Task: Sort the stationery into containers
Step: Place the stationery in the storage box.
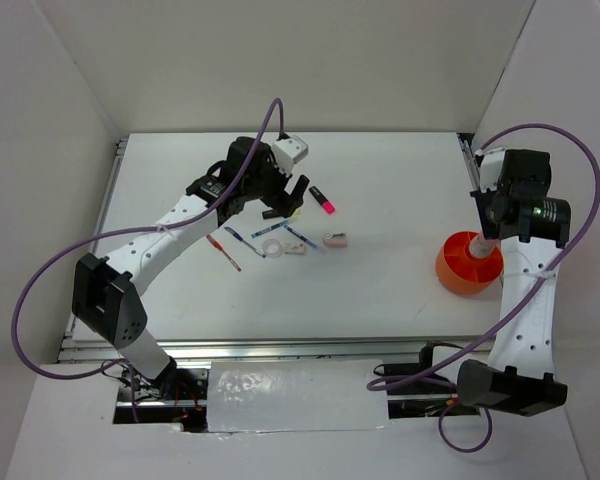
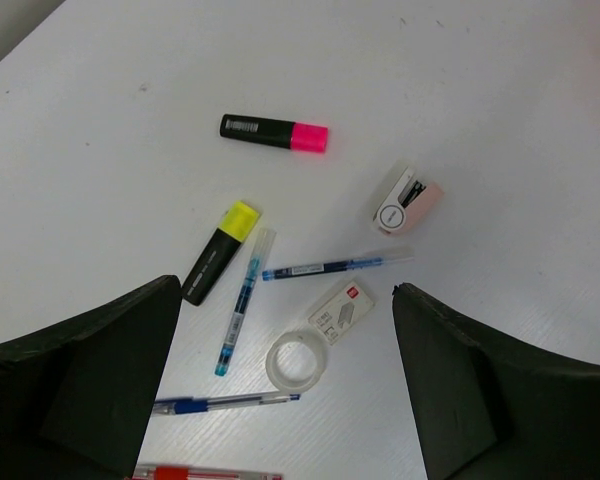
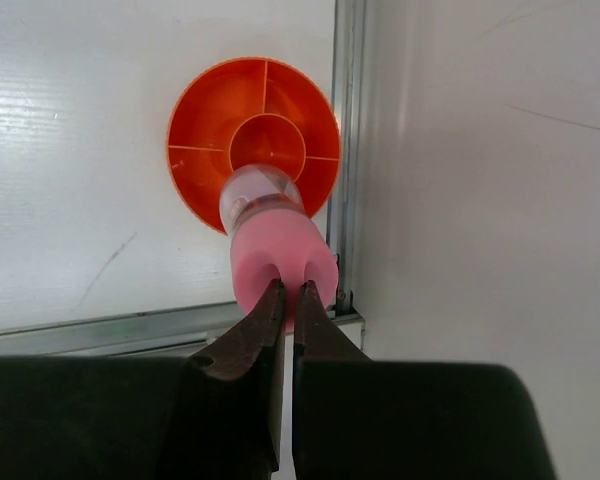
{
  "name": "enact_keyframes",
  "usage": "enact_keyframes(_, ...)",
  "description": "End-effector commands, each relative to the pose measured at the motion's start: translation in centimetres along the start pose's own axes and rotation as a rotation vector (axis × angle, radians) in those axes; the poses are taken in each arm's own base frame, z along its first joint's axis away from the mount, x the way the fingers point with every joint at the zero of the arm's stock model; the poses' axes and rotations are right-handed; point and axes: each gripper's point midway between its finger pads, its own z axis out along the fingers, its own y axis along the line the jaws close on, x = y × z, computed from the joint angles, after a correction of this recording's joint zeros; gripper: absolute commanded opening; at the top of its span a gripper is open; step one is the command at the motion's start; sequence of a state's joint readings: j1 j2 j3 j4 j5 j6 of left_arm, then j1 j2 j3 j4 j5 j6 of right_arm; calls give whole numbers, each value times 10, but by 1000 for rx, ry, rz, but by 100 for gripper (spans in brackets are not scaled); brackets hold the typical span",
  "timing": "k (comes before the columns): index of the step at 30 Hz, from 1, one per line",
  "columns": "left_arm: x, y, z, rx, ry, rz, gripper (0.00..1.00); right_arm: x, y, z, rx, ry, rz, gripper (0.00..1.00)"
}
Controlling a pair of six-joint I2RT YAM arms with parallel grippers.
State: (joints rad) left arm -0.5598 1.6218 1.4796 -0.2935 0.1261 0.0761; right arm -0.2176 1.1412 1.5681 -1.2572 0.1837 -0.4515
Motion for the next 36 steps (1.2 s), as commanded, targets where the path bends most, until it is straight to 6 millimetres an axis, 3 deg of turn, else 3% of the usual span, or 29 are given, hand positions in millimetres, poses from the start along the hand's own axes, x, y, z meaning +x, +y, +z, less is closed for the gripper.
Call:
enact_keyframes(1, -6, 5, -7, -17, -2, 16, 99, -14, -11, 9, 43, -51, 4, 0)
enact_keyframes(17, 2, 2, 0, -23, 23, 42, 99, -17, -21, 43, 53, -34, -4, 0)
enact_keyframes(36, 2, 2, 6, -22, 19, 62, 99, -9, -13, 75, 13, 46, -14, 4)
